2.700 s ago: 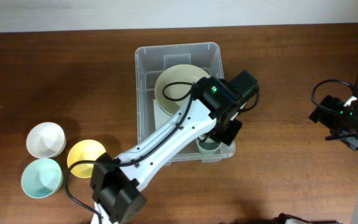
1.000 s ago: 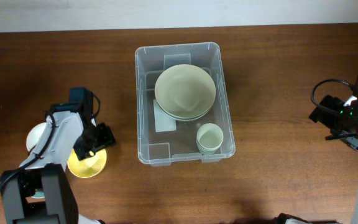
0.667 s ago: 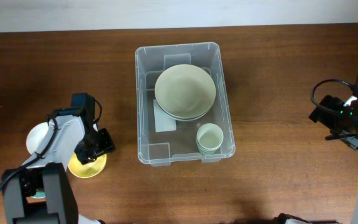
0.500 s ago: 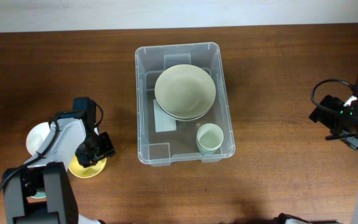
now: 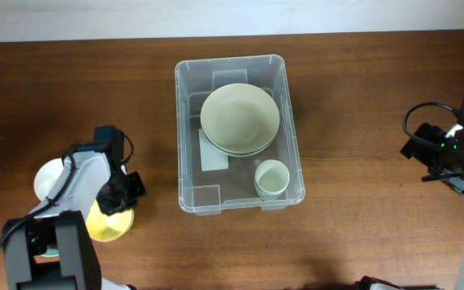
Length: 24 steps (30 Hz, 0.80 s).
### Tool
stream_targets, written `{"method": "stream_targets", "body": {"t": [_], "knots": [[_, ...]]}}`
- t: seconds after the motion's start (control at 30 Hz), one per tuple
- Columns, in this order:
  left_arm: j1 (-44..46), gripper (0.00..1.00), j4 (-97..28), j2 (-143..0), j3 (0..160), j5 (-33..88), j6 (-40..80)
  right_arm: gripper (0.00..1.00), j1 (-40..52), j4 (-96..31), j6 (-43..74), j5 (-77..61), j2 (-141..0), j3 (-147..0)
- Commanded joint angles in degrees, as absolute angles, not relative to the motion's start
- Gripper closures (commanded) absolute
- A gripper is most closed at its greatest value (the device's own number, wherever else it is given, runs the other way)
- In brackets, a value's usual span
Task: Pack container
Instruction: 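Move the left gripper to the yellow bowl and grasp its rim, then carry the yellow bowl into the container's front left area and release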
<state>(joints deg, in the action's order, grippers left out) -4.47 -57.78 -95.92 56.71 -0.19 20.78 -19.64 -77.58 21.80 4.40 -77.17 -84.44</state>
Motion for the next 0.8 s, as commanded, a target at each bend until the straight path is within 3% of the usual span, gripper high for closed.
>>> {"method": "stream_targets", "body": {"t": [0.0,0.3,0.77], "knots": [[-2.5,0.99,-61.1,-95.1,66.9,1.8,19.9,0.17,-19.9,-77.4,21.3,4.7,-76.1,-85.0],[11.2,0.99,-69.9,-90.3,91.8,1.7,20.3,0.17,-19.9,-77.4,21.3,4.7,-76.1,-85.0],[37.7,0.99,-68.9,-96.1,94.7,1.6,24.9,0.16,-19.9,-77.4,21.3,4.7,-76.1,-85.0]]}}
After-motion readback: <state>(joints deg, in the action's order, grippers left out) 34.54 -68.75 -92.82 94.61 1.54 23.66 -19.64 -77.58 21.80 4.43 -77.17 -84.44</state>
